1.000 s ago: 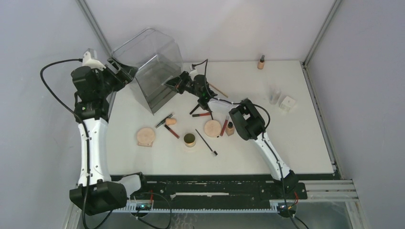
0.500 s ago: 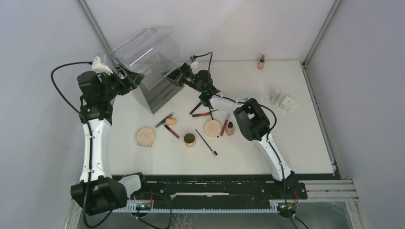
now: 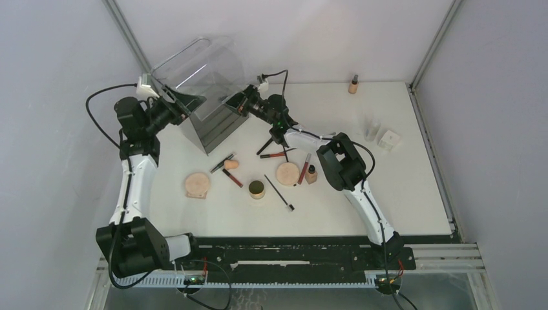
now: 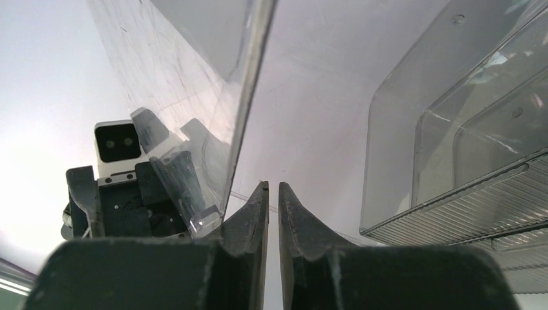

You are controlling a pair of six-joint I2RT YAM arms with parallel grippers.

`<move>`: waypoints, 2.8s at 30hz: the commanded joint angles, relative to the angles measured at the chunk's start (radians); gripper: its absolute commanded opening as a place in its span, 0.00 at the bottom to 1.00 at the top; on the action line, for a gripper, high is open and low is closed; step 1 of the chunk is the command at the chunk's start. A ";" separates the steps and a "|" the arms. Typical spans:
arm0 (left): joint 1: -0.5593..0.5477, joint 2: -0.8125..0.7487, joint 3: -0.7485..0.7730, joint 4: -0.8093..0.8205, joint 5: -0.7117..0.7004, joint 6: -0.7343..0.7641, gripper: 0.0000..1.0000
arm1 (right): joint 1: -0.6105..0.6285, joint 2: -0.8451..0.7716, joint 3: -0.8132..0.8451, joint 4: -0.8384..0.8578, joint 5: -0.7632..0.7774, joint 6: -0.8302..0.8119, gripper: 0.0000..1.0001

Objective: Organize the makeup
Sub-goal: Open the storage box at the center of the board.

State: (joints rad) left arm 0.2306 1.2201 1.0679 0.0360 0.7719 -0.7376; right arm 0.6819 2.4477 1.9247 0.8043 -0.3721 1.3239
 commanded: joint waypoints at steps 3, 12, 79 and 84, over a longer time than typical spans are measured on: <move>-0.026 0.009 -0.004 0.301 0.067 -0.209 0.76 | -0.008 -0.105 -0.009 0.073 -0.002 -0.026 0.17; -0.024 0.090 0.199 0.405 0.015 -0.325 0.76 | -0.015 -0.199 -0.160 0.063 -0.030 -0.069 0.35; 0.254 0.594 0.815 0.594 -0.304 -0.699 0.83 | -0.039 -0.525 -0.759 -0.212 -0.226 -0.373 0.40; 0.254 0.581 0.797 0.577 -0.306 -0.689 0.83 | 0.010 -0.536 -0.597 -0.407 -0.126 -0.584 0.51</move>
State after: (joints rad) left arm 0.4644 1.8763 1.8091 0.5613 0.5446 -1.4921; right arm 0.6552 1.9575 1.1828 0.4988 -0.5758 0.9253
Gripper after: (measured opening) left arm 0.837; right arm 0.460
